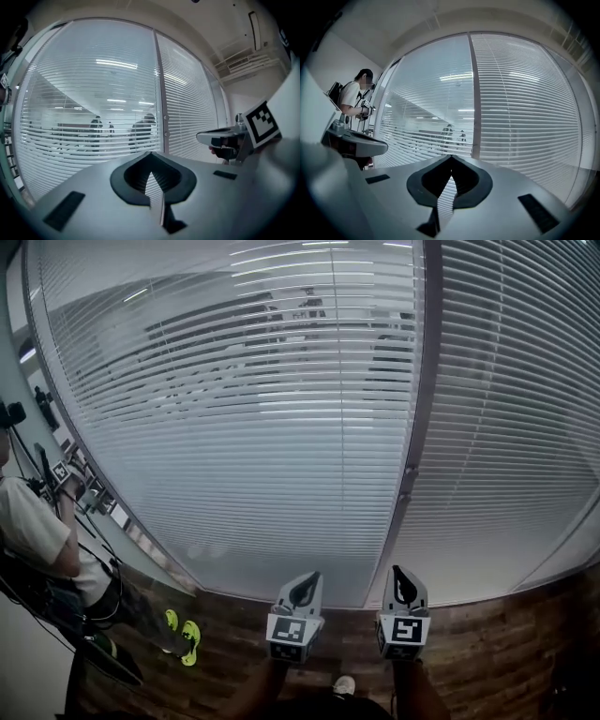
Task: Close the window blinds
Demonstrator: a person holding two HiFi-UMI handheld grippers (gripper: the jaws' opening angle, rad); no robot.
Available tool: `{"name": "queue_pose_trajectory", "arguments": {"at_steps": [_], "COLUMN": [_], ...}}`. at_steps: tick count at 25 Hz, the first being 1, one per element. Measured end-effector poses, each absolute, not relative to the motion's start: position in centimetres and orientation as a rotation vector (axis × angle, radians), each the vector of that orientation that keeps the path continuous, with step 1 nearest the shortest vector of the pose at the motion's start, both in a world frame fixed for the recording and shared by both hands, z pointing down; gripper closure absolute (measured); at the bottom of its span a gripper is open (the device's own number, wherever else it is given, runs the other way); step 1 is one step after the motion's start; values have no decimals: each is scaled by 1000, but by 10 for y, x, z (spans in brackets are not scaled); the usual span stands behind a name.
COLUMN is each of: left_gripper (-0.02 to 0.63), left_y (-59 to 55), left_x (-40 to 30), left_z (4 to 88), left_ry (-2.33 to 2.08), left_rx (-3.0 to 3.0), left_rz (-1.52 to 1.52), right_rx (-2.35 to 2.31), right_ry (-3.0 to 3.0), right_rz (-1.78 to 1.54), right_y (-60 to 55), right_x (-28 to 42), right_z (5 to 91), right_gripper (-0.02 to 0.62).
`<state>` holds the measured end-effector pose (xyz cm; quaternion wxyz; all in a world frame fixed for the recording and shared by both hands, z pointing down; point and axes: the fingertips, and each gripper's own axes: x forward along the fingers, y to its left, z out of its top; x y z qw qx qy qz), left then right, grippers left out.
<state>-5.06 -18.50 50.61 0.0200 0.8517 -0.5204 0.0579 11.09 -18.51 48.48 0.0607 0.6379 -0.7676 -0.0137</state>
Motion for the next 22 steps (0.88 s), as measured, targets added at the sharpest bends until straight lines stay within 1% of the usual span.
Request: {"name": "queue_pose_trajectory", "arguments": {"at_steps": [7,16,22], "left_gripper": [606,606,606], "left_y": [-200,-227,-253], "left_x": [-18,-6,-8], "left_z": [491,508,502], "left_ry": [-1566,-1557,-1545], "left_rx": [2705,2688,2664], "left_rz": [193,275,186], "right_rx": [1895,1886,1917], "right_ry": [-2363,-2376,-2358], "right_rz": [-26,30,15], "right_y": [-203,-232,-254], "right_x": [114,127,132], "right_z": [491,508,510], "right_gripper": [595,595,595]}}
